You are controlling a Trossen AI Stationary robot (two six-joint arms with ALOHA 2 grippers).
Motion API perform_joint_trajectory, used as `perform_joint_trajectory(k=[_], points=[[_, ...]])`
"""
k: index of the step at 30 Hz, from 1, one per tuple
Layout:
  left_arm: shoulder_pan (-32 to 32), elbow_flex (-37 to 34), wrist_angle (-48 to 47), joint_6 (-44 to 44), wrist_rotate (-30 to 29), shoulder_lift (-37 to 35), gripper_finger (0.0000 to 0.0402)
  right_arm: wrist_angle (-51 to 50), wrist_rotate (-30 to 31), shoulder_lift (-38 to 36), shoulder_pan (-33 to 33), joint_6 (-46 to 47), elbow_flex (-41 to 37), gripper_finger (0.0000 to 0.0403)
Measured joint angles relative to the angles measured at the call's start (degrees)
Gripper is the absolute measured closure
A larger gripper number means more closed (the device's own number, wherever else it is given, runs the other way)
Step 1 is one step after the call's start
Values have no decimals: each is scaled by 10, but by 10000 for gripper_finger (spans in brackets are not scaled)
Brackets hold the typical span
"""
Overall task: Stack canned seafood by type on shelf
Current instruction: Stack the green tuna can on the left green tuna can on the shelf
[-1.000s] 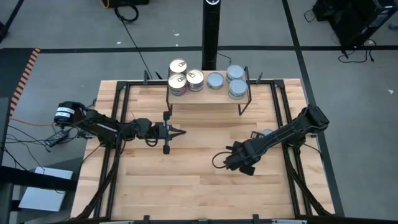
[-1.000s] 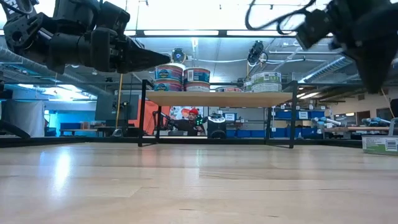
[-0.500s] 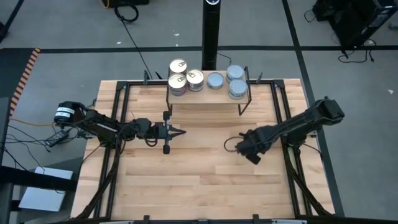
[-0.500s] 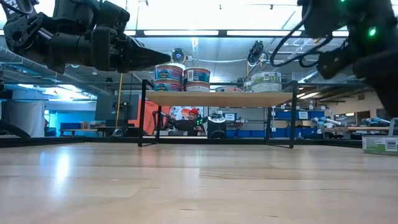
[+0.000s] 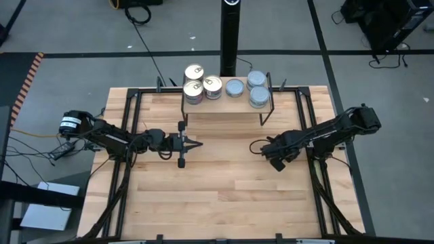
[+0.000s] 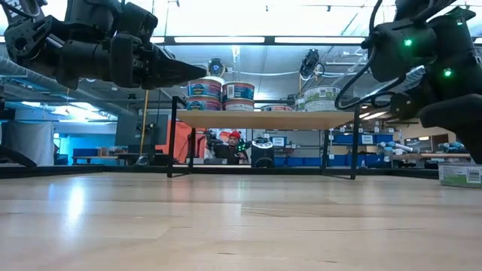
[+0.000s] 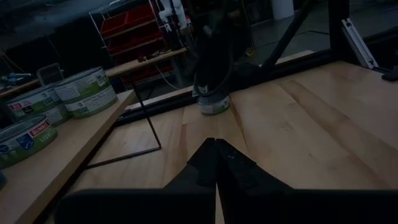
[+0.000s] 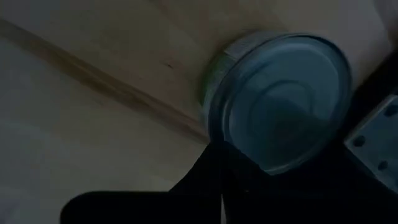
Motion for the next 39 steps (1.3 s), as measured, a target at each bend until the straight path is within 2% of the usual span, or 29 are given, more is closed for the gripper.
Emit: perform_joint_trajectory(k=[6, 10, 14, 19, 23, 39], points=[[0, 0, 0, -1, 0, 0, 396, 50, 13, 1, -1, -20, 2, 399], [0, 0, 2, -1, 0, 0, 396, 126, 10, 2, 0, -58, 4, 399], [0, 0, 2, -1, 0, 0, 396, 113, 22, 2, -1, -71, 24, 399], [0, 0, 2, -1, 0, 0, 396, 37, 48, 2, -1, -69, 58, 399], [0, 0, 1, -1, 0, 0, 396, -14, 55, 2, -4, -54, 56, 399], [0, 0, -6, -1, 0, 0, 396, 66, 27, -1, -10, -69, 11, 398]])
